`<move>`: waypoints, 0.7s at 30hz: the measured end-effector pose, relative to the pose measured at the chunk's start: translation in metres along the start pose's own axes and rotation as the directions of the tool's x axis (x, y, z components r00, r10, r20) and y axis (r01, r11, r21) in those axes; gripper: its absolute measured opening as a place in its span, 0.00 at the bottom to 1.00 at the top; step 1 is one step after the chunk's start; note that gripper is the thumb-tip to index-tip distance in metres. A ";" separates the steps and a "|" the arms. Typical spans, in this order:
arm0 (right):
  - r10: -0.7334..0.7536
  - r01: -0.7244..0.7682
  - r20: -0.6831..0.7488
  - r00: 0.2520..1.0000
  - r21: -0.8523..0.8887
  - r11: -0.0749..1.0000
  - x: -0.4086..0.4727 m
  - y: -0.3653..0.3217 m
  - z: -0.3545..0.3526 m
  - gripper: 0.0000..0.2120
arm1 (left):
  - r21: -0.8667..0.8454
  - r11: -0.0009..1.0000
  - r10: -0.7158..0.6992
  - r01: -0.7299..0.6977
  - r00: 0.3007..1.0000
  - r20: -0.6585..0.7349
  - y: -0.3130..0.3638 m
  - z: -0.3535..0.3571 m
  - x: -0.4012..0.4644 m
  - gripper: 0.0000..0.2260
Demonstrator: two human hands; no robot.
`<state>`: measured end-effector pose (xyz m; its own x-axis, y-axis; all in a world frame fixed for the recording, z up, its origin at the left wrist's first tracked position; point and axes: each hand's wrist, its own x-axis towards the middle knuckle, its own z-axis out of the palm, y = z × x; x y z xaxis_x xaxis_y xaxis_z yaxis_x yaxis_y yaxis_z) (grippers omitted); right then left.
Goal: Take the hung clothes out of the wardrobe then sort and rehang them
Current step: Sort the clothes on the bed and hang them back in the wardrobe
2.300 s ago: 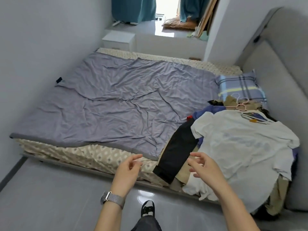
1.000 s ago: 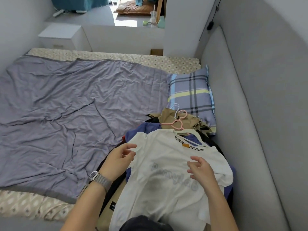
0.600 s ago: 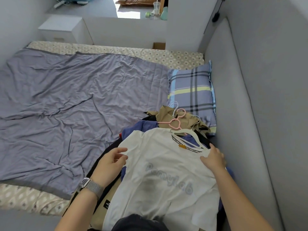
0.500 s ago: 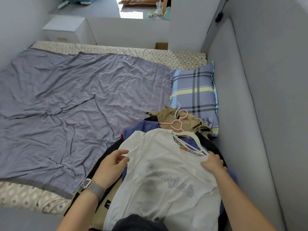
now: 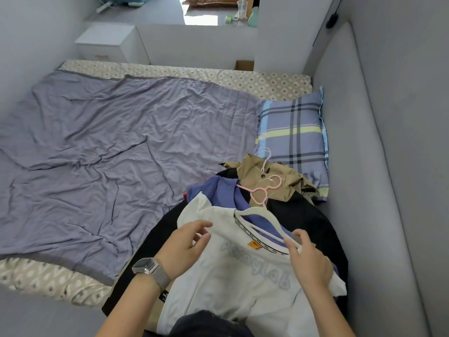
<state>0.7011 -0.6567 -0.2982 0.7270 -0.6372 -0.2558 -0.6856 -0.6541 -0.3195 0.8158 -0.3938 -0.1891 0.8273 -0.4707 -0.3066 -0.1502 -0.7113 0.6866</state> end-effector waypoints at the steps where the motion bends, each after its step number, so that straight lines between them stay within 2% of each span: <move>1: -0.009 0.008 -0.013 1.000 -0.010 1.000 0.003 0.003 -0.001 0.14 | 0.006 1.000 0.011 -0.011 1.000 0.013 0.000 0.001 -0.001 0.12; 4: -0.047 0.046 -0.098 0.994 -0.022 0.999 0.019 0.016 -0.004 0.12 | 0.003 1.000 0.019 -0.020 1.000 0.015 0.000 0.000 -0.001 0.12; 7: -0.076 0.074 -0.118 0.990 -0.022 0.997 0.034 0.030 -0.001 0.08 | -0.014 1.000 0.000 -0.001 1.000 -0.020 -0.004 -0.001 -0.001 0.12; 9: -0.146 0.135 -0.172 0.974 -0.074 0.988 0.037 0.034 0.002 0.05 | -0.026 1.000 -0.002 0.001 0.999 -0.042 -0.007 -0.001 -0.001 0.12; 11: -0.230 0.206 -0.232 0.945 -0.124 0.971 0.032 0.028 -0.003 0.06 | -0.024 1.000 0.001 -0.002 0.999 -0.052 -0.010 -0.001 -0.001 0.12; 13: -0.302 0.287 -0.240 0.923 -0.098 0.953 0.019 0.019 -0.009 0.11 | -0.016 1.000 0.010 -0.012 0.997 -0.079 -0.012 -0.002 -0.002 0.13; 17: -0.386 0.397 -0.108 0.916 0.116 0.911 -0.023 0.001 -0.023 0.07 | 0.018 0.998 0.062 -0.061 0.989 -0.133 -0.021 0.000 -0.001 0.16; 19: -0.457 0.457 -0.037 0.889 0.164 0.874 -0.039 -0.004 -0.033 0.06 | 0.045 0.993 0.118 -0.114 0.988 -0.098 -0.025 0.000 0.001 0.21; 21: -0.446 0.425 0.033 0.894 0.248 0.870 -0.046 -0.009 -0.047 0.06 | 0.154 0.977 0.158 -0.149 0.986 -0.051 -0.030 0.002 0.003 0.28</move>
<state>0.6717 -0.6406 -0.2407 0.9573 -0.2646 -0.1162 -0.2787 -0.7391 -0.6132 0.8222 -0.3746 -0.2121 0.8196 -0.5501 -0.1601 -0.3532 -0.7053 0.6146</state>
